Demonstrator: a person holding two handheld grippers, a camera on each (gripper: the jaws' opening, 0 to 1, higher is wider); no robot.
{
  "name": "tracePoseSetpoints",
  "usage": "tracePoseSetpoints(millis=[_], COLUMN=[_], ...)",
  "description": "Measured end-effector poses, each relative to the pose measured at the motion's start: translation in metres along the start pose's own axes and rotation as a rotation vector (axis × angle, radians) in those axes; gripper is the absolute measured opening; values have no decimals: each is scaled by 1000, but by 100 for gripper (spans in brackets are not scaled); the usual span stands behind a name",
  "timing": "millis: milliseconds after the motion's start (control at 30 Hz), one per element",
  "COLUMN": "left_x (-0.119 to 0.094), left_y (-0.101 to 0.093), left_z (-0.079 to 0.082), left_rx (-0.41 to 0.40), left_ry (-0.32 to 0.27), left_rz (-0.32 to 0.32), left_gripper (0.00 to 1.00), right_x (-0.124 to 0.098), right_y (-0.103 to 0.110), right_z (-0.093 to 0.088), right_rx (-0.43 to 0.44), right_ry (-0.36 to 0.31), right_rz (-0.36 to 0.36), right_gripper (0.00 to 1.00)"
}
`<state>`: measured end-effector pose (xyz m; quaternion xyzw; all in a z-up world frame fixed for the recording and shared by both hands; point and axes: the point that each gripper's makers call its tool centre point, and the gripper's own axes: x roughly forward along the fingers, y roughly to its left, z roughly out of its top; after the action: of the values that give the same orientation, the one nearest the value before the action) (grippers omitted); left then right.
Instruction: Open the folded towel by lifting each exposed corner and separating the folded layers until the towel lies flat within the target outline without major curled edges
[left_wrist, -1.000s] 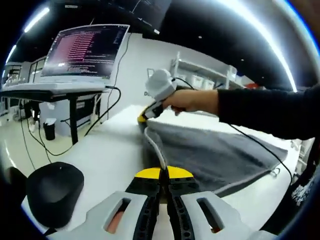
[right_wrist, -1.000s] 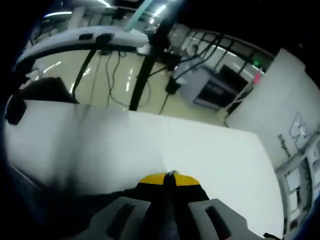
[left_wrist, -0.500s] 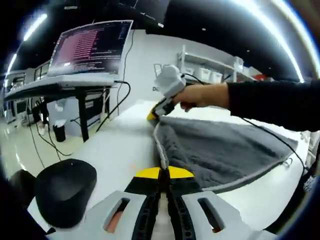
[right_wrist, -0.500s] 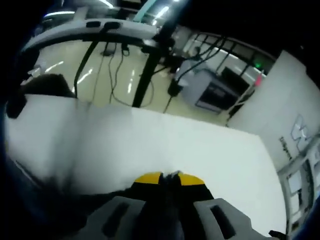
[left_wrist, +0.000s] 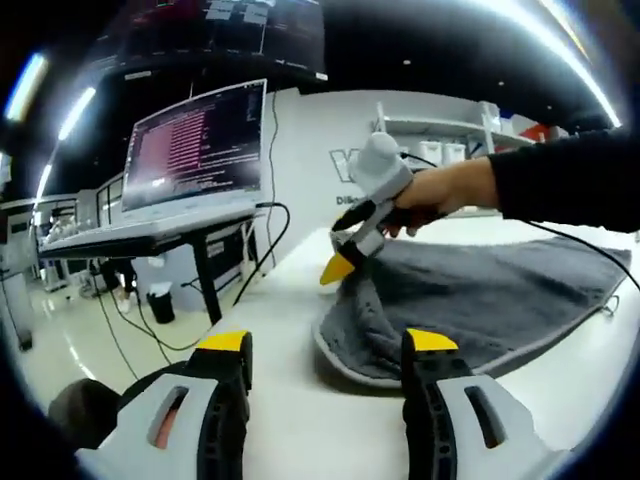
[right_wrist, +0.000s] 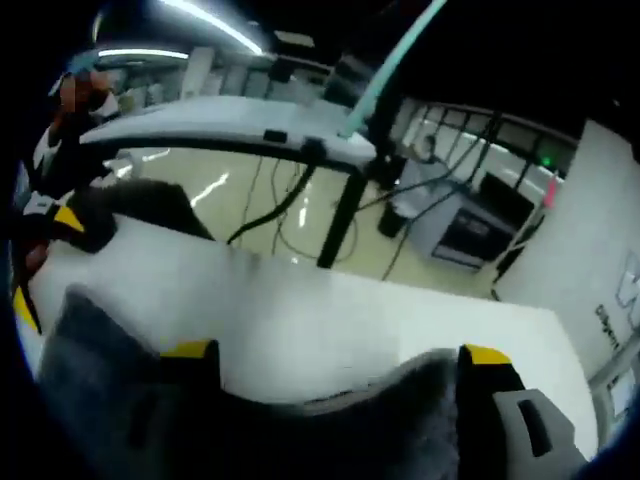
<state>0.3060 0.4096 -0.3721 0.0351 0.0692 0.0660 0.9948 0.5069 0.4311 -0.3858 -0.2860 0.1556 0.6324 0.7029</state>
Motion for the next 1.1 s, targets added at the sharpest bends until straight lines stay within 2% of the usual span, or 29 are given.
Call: tracePoseSetpoints(millis=[67,100,133,167,233,267,367,400,433,500,533,567,600,667,700,800,900,933,1033,1100], left_x=[-1,-1,-1,-1,-1,0,2,2,4,7,8,9,10,12,13,17,19,19,20,19], left_y=[-5,-7,-8,-9,-9,-10,-11,-11,-7,-7,-11,-16,-21,-30,-33,-50,-63,-67,-72,-76], left_z=[5,8,9,9,9,9,10,10,17,27,32,36,41,45,47,49,52,55,65,73], left_rx=[9,15,14,13,12,9,11,10,-3,-9,-27,-46,-64,-89,-97,-78,-35,-23,-24,-24], left_ry=[-12,-18,-21,-21,-16,-14,-8,-10,-40,-73,-82,-90,-97,-94,-86,-65,-50,-56,-63,-66], left_rz=[-11,-17,-21,-23,-29,-35,-47,-47,-27,-32,-55,-80,-106,-156,-166,-228,-256,-262,-268,-282], left_gripper=[55,54,54,54,54,55,60,66,77,93,98,100,100,100,100,100,100,100,100,100], right_x=[1,1,2,1,0,-3,-29,-39,-54,-78,-86,-90,-113,-145,-149,-198,-241,-260,-293,-325], right_y=[12,16,17,17,9,9,-1,-4,-10,-19,-23,-25,-36,-44,-45,-67,-75,-75,-78,-67], right_z=[4,1,-1,-3,-1,0,17,24,31,33,32,32,31,31,30,30,22,19,12,-4], right_rx=[159,215,231,227,122,100,71,66,57,52,49,49,52,59,58,79,94,107,121,113], right_ry=[-15,7,19,31,27,22,-54,-90,-126,-134,-131,-131,-143,-179,-183,-226,-241,-251,-260,-242], right_rz=[72,92,96,95,63,55,-17,-39,-71,-122,-147,-160,-226,-275,-278,-359,-413,-429,-471,-523], right_gripper=[94,94,96,96,96,96,99,99,100,100,100,100,100,100,100,100,100,100,100,100])
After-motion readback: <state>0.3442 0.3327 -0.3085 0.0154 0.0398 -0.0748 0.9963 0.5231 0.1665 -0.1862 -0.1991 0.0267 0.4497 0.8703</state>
